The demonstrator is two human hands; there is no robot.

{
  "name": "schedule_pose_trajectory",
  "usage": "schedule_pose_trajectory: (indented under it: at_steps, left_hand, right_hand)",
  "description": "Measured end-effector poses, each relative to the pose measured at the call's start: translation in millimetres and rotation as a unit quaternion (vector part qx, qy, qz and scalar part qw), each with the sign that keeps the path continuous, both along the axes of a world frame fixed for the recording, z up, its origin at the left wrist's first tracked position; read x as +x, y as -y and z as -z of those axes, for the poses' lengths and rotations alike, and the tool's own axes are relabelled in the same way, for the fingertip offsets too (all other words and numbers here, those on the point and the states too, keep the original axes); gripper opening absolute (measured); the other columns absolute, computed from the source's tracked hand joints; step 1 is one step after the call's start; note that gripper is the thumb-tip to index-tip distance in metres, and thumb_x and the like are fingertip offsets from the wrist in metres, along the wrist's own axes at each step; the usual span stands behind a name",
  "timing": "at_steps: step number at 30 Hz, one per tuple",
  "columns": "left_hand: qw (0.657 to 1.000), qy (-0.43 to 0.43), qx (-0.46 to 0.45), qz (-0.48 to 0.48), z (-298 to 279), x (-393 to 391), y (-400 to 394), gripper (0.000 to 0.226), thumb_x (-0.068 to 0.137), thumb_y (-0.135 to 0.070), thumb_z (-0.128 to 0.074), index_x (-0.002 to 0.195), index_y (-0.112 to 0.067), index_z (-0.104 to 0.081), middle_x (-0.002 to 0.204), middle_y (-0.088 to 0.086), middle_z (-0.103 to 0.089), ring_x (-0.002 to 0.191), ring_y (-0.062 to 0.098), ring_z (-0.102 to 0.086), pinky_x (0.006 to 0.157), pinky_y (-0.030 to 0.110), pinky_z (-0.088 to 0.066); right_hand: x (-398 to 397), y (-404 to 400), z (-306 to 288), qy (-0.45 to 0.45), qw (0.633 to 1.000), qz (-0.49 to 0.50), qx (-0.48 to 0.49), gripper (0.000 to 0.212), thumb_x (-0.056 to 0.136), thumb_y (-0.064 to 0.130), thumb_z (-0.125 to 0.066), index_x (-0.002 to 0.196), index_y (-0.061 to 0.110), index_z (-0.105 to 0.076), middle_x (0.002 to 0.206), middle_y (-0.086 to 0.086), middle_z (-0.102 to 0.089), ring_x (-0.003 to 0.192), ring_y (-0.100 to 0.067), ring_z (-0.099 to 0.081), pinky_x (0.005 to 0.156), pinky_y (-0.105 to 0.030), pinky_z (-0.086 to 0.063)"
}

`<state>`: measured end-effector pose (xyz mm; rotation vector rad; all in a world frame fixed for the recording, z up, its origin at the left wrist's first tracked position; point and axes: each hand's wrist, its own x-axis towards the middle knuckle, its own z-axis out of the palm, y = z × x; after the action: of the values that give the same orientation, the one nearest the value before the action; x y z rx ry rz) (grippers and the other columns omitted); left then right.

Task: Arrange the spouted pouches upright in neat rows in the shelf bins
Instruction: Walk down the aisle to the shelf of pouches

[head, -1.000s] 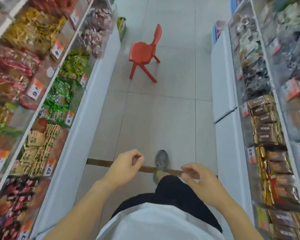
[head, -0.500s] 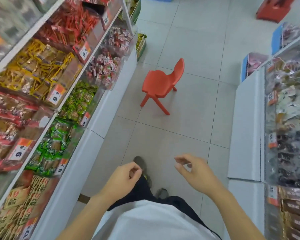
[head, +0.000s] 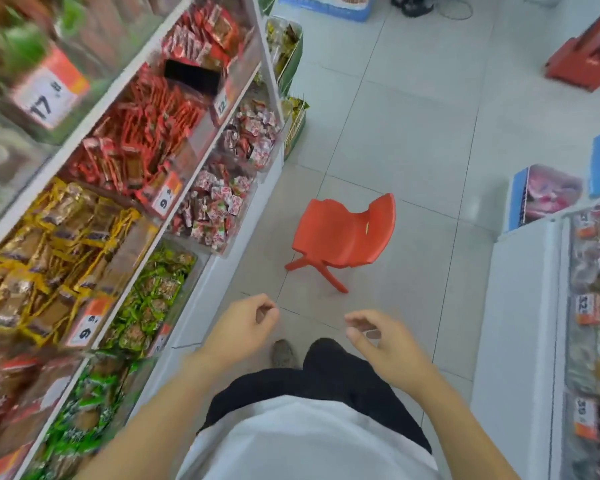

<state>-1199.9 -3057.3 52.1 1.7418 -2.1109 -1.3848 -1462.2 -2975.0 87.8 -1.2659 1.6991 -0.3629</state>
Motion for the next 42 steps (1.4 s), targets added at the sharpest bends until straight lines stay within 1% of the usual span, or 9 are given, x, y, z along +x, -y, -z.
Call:
schedule_pose_trajectory:
  at_steps: [6,13,16,20,24,28,36,38,42]
  left_hand:
    - [1.0,0.004,0.009,-0.028,5.5,-13.9,122.5,0.013,0.096,-0.034,-0.052,0.095,-0.025,-0.062,0.085,-0.006,-0.066,0.082,0.01,-0.062,0.076,0.035,-0.053]
    - [0.989,0.004,0.024,-0.146,3.6,-5.2,188.7,0.01,0.097,-0.03,-0.053,0.093,-0.027,-0.062,0.084,-0.01,-0.066,0.081,0.005,-0.061,0.073,0.027,-0.051]
    - [0.976,0.014,0.027,-0.214,7.2,10.7,199.8,0.011,0.096,-0.03,-0.054,0.098,-0.024,-0.064,0.088,-0.01,-0.067,0.082,0.003,-0.061,0.074,0.024,-0.051]
    - [0.959,0.012,0.052,-0.28,18.9,34.3,214.2,0.007,0.095,-0.031,-0.056,0.093,-0.029,-0.062,0.082,-0.01,-0.065,0.076,0.003,-0.06,0.066,0.019,-0.045]
    - [0.94,0.01,0.064,-0.336,32.0,60.1,230.2,0.006,0.094,-0.027,-0.059,0.089,-0.03,-0.06,0.081,-0.014,-0.063,0.076,-0.001,-0.058,0.062,0.009,-0.042]
    - [0.921,0.0,0.074,-0.381,45.5,87.7,238.8,0.008,0.092,-0.029,-0.061,0.085,-0.031,-0.059,0.082,-0.012,-0.065,0.077,0.005,-0.062,0.073,0.027,-0.054]
    - [0.914,0.033,0.086,-0.395,57.8,100.7,256.2,0.013,0.092,-0.035,-0.06,0.096,-0.023,-0.064,0.089,-0.007,-0.067,0.081,0.009,-0.063,0.076,0.028,-0.053]
    - [0.909,0.037,0.086,-0.406,61.1,99.3,261.0,0.013,0.092,-0.034,-0.061,0.097,-0.023,-0.065,0.09,-0.008,-0.068,0.081,0.008,-0.063,0.073,0.023,-0.051]
    - [0.889,-0.002,0.068,-0.452,72.0,94.9,265.7,0.004,0.087,-0.024,-0.068,0.089,-0.021,-0.066,0.083,-0.013,-0.065,0.074,-0.002,-0.058,0.065,0.009,-0.042]
  right_hand:
    - [-31.9,110.8,12.9,-0.001,1.0,-0.03,0.006,0.016,0.096,0.032,-0.058,0.109,0.04,-0.061,0.109,0.026,-0.062,0.103,0.014,-0.054,0.084,0.0,-0.038]
    - [-31.9,272.4,17.5,-0.011,0.984,-0.178,-0.031,0.019,0.094,0.029,-0.061,0.112,0.032,-0.066,0.107,0.024,-0.064,0.1,0.01,-0.058,0.086,-0.009,-0.043]
    - [-10.1,333.9,17.8,-0.008,0.97,-0.242,-0.038,0.02,0.094,0.029,-0.061,0.113,0.03,-0.066,0.107,0.023,-0.064,0.099,0.008,-0.058,0.087,-0.011,-0.045]
    - [34.3,393.1,22.9,-0.009,0.95,-0.308,-0.051,0.023,0.094,0.033,-0.06,0.116,0.027,-0.066,0.108,0.021,-0.065,0.101,0.009,-0.058,0.089,-0.012,-0.045]
    - [85.5,428.2,32.0,-0.013,0.931,-0.363,-0.04,0.027,0.095,0.034,-0.057,0.12,0.027,-0.066,0.112,0.018,-0.067,0.102,0.005,-0.06,0.092,-0.02,-0.049]
    - [131.6,447.7,33.4,0.028,0.926,-0.376,-0.015,0.026,0.096,0.032,-0.057,0.12,0.028,-0.065,0.111,0.018,-0.067,0.102,0.005,-0.061,0.09,-0.013,-0.048]
    - [171.7,479.0,47.0,0.056,0.899,-0.435,0.011,0.024,0.097,0.026,-0.057,0.12,0.026,-0.063,0.11,0.012,-0.066,0.103,-0.001,-0.061,0.083,-0.008,-0.044]
    - [175.0,489.8,49.6,0.055,0.891,-0.45,0.014,0.021,0.097,0.026,-0.057,0.117,0.027,-0.063,0.105,0.016,-0.066,0.1,-0.005,-0.064,0.082,-0.009,-0.047]
    - [179.7,510.7,64.0,0.035,0.868,-0.494,0.03,0.019,0.094,0.032,-0.061,0.095,0.05,-0.058,0.097,0.024,-0.066,0.094,0.0,-0.064,0.082,-0.02,-0.051]
